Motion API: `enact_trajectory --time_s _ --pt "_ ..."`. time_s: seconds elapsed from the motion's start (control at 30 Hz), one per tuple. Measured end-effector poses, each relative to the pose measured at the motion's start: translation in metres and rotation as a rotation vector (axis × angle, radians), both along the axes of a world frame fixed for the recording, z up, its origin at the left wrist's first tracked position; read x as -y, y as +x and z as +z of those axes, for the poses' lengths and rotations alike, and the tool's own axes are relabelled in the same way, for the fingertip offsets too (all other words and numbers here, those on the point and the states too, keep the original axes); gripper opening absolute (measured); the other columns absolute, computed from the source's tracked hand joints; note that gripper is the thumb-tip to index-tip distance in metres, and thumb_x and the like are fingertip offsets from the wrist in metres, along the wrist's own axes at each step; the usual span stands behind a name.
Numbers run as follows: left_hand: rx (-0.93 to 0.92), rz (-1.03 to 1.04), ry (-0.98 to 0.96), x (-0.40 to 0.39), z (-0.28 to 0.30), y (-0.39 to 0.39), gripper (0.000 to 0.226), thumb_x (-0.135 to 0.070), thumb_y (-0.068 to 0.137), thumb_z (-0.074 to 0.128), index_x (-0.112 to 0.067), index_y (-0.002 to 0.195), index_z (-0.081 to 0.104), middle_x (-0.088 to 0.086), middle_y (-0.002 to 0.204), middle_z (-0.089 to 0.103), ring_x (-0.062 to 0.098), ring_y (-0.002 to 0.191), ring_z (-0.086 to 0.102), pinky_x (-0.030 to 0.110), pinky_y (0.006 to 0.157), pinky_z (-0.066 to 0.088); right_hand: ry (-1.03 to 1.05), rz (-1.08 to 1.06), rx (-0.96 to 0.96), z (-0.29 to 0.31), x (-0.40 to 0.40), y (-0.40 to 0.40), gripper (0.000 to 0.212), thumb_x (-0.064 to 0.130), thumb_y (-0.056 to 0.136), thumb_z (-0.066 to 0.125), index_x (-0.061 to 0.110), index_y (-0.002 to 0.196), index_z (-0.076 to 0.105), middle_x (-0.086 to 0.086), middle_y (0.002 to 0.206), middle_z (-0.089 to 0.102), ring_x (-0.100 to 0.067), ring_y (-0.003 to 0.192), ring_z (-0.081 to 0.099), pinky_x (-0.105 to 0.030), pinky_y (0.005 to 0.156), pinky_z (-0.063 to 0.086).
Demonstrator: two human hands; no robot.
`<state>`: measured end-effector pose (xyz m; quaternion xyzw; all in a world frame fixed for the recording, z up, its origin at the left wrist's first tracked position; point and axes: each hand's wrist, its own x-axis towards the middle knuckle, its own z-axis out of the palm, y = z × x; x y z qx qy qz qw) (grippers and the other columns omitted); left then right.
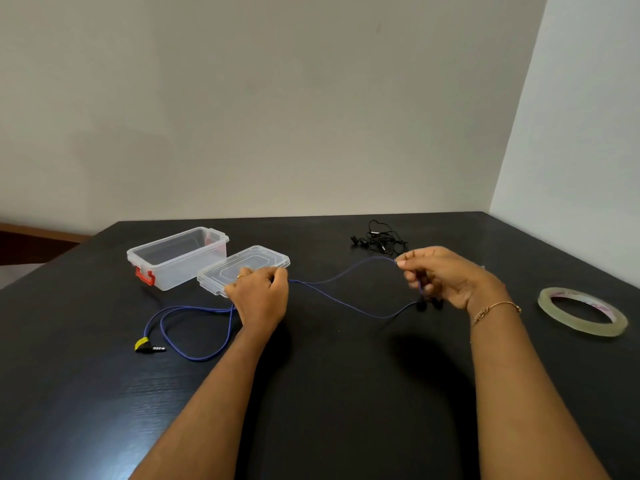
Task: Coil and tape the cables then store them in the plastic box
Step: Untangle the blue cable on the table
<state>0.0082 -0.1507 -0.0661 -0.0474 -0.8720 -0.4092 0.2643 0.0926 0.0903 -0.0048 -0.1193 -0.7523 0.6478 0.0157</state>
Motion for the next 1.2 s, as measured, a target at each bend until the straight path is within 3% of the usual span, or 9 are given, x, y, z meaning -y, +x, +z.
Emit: enact_trajectory --time_s 0.17,0.3,0.47,0.57,0.73,0.87,1.0,1.1,1.2 --pt "0.025 -0.005 0.002 -0.001 0.003 0.002 0.029 -0.015 0.091 0.042 -0.016 0.066 0.057 0.005 0.072 0.055 0.017 0.085 0.042 0.039 0.090 0.025 -0.721 -0.193 -0.122 -0.004 -0.003 -0.009 0.012 0.009 0.091 0.053 0.003 0.082 0.059 -0.002 0.051 0.061 -0.003 0.037 0.054 -0.009 0.032 0.039" --pt "0.033 -0.004 -0.010 0.000 0.003 0.002 0.029 -0.016 0.091 0.042 -0.018 0.066 0.057 0.005 0.073 0.056 0.015 0.085 0.040 0.039 0.090 0.025 -1.084 -0.253 -0.150 -0.018 -0.009 -0.015 0.025 0.009 0.096 0.042 -0.014 0.101 0.049 -0.031 0.101 0.063 -0.024 0.062 0.071 -0.019 0.040 0.050" --pt "0.031 -0.003 -0.033 -0.001 0.002 0.001 0.030 -0.016 0.090 0.042 -0.017 0.063 0.056 0.005 0.070 0.056 0.015 0.084 0.041 0.038 0.087 0.025 -1.348 -0.350 -0.172 -0.029 -0.018 -0.022 0.058 0.012 0.097 0.041 -0.004 0.143 0.010 -0.043 0.141 0.017 -0.044 0.115 0.053 -0.040 0.054 0.058" --pt "0.023 -0.008 -0.036 -0.001 0.002 0.002 0.030 -0.016 0.090 0.043 -0.016 0.064 0.058 0.005 0.070 0.056 0.015 0.084 0.041 0.037 0.086 0.024 -1.505 -0.400 -0.216 -0.032 -0.022 -0.021 0.068 0.011 0.094 0.046 0.009 0.147 0.002 -0.042 0.144 0.004 -0.048 0.115 0.050 -0.043 0.056 0.058" --pt "0.025 -0.006 -0.041 -0.001 0.003 0.002 0.031 -0.016 0.090 0.042 -0.015 0.064 0.059 0.005 0.069 0.055 0.015 0.083 0.040 0.036 0.085 0.024 -1.647 -0.432 -0.307 -0.029 -0.026 -0.019 0.067 0.013 0.094 0.047 0.007 0.146 0.006 -0.041 0.145 0.001 -0.052 0.100 0.054 -0.043 0.047 0.056" --pt "0.021 -0.005 -0.037 -0.001 0.003 0.002 0.031 -0.016 0.090 0.042 -0.016 0.064 0.059 0.006 0.069 0.057 0.016 0.082 0.041 0.033 0.081 0.020 -1.370 -0.532 -0.317 -0.014 -0.013 -0.019 0.056 0.010 0.094 0.046 0.009 0.143 0.018 -0.036 0.138 0.031 -0.046 0.113 0.052 -0.038 0.046 0.056" --pt "0.016 -0.001 -0.032 -0.001 0.002 0.001 0.031 -0.015 0.090 0.042 -0.012 0.071 0.067 0.005 0.070 0.057 0.015 0.083 0.040 0.037 0.085 0.024 -0.568 -0.552 -0.221 -0.003 0.011 -0.017 0.011 0.016 0.092 0.053 0.008 0.099 0.053 -0.015 0.084 0.062 -0.019 0.068 0.062 -0.019 0.043 0.052" --pt "0.008 -0.003 -0.031 -0.001 0.002 0.001 0.031 -0.015 0.090 0.042 -0.013 0.069 0.065 0.005 0.071 0.058 0.015 0.083 0.040 0.035 0.083 0.022 0.189 -0.170 -0.161 -0.006 0.027 -0.017 0.017 0.029 0.085 0.064 0.013 0.087 0.060 -0.005 0.078 0.061 -0.012 0.063 0.056 -0.017 0.051 0.049" --pt "0.008 0.003 -0.028 0.000 0.002 0.001 0.031 -0.015 0.090 0.042 -0.011 0.072 0.067 0.005 0.071 0.056 0.016 0.083 0.041 0.035 0.082 0.022 0.583 0.346 0.088 -0.008 0.050 -0.018 0.028 0.039 0.079 0.068 0.017 0.096 0.063 0.002 0.090 0.065 -0.011 0.084 0.060 -0.022 0.069 0.048"
